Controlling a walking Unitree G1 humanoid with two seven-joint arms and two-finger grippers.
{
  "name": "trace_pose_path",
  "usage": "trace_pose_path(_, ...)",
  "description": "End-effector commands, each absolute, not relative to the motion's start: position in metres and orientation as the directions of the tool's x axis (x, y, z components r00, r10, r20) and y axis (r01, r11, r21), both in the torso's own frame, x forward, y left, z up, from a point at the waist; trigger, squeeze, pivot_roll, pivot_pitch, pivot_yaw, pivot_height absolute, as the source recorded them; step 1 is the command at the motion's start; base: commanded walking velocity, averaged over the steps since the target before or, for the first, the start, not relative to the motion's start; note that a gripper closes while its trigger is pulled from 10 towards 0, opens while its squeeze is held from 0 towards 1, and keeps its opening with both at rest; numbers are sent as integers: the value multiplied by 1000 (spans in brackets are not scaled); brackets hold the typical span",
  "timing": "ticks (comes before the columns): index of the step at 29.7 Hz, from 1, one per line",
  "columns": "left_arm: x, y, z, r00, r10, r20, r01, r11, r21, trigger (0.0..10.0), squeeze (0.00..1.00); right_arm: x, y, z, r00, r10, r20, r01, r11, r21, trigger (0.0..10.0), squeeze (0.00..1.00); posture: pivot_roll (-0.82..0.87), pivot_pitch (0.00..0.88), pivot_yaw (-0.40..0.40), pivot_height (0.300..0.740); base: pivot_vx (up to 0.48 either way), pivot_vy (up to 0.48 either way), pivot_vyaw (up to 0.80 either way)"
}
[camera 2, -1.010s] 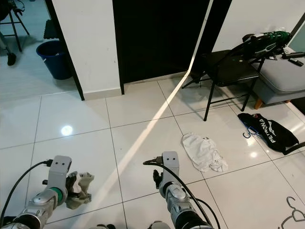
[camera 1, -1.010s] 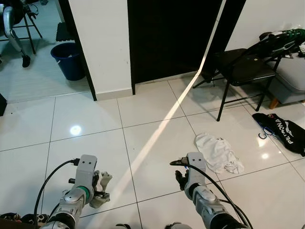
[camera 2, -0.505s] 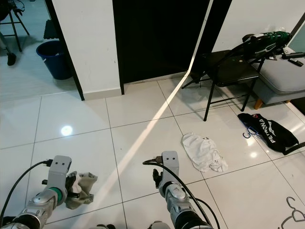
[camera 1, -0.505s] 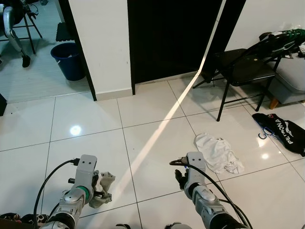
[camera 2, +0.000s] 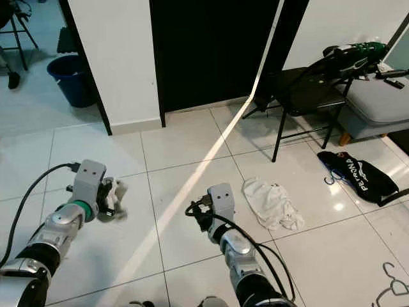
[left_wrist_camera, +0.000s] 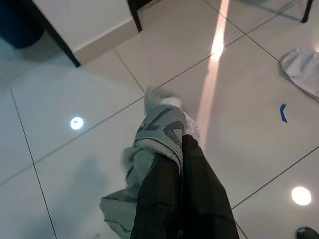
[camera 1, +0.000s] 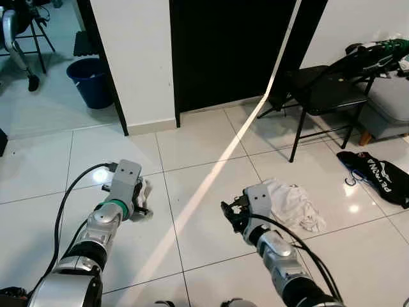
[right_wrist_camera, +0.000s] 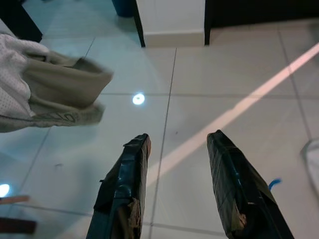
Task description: Hang hanger
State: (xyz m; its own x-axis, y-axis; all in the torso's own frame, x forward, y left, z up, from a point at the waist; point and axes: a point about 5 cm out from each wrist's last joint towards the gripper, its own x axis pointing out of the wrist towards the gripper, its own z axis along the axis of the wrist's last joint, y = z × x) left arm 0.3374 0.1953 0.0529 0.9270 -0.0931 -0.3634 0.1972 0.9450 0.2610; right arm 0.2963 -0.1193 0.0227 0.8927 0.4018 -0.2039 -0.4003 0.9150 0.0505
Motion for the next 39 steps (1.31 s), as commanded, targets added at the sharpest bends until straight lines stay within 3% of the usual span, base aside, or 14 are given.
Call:
trace_pose_path(1,342,188,59,931,-128,-342,228,936,270,10000,0,297,-115,25,886,422,-191,-427,904,20,10000,173,-5,20,27,740,0,0,0)
trace_pose_path(2,345,185,63,939,-119,-322,216,934,285,10000,0,298,-115,26,890,414,-192,-421,907,6,10000,137,-2,19,27,740,0,0,0)
trace_pose_path(3,348,179,67,940,-151,-305,244,924,294,10000,0,298,-114,26,893,406,-193,-414,910,-2,10000,0,-3,19,25,740,0,0,0)
trace_pose_path(17,362,146,94,929,-293,-227,350,895,275,10000,0,310,-130,44,921,371,-115,-383,917,-110,10000,0,-13,23,18,740,0,0,0)
trace_pose_path(18,361,141,95,914,-343,-219,394,879,268,10000,0,311,-133,48,930,357,-91,-366,924,-110,10000,110,-10,25,21,740,0,0,0)
trace_pose_path(19,361,141,95,914,-343,-219,394,879,268,10000,0,311,-133,48,930,357,-91,-366,924,-110,10000,110,-10,25,21,740,0,0,0)
trace_pose_path(20,360,135,99,897,-396,-198,434,873,222,10000,0,309,-133,50,928,369,-57,-373,922,-101,10000,882,-18,26,30,740,0,0,0)
trace_pose_path(21,360,134,101,893,-412,-181,443,874,199,10000,0,306,-131,53,913,408,-25,-408,907,-101,10000,1000,-16,21,34,740,0,0,0)
trace_pose_path(28,358,129,104,871,-465,-155,484,866,122,10000,0,291,-129,58,876,478,72,-474,878,-60,10000,1000,-18,32,26,740,0,0,0)
trace_pose_path(30,356,122,107,839,-531,-116,538,842,39,10000,0,277,-131,54,835,543,85,-547,836,32,10000,1000,-30,50,28,740,0,0,0)
trace_pose_path(34,355,120,109,821,-562,-105,567,824,25,10000,0,272,-130,52,808,584,83,-589,805,67,10000,1000,-31,54,30,740,0,0,0)
trace_pose_path(39,353,108,121,724,-688,-49,686,726,-58,10000,0,260,-141,58,677,732,81,-734,662,155,10000,1000,-29,63,33,740,0,0,0)
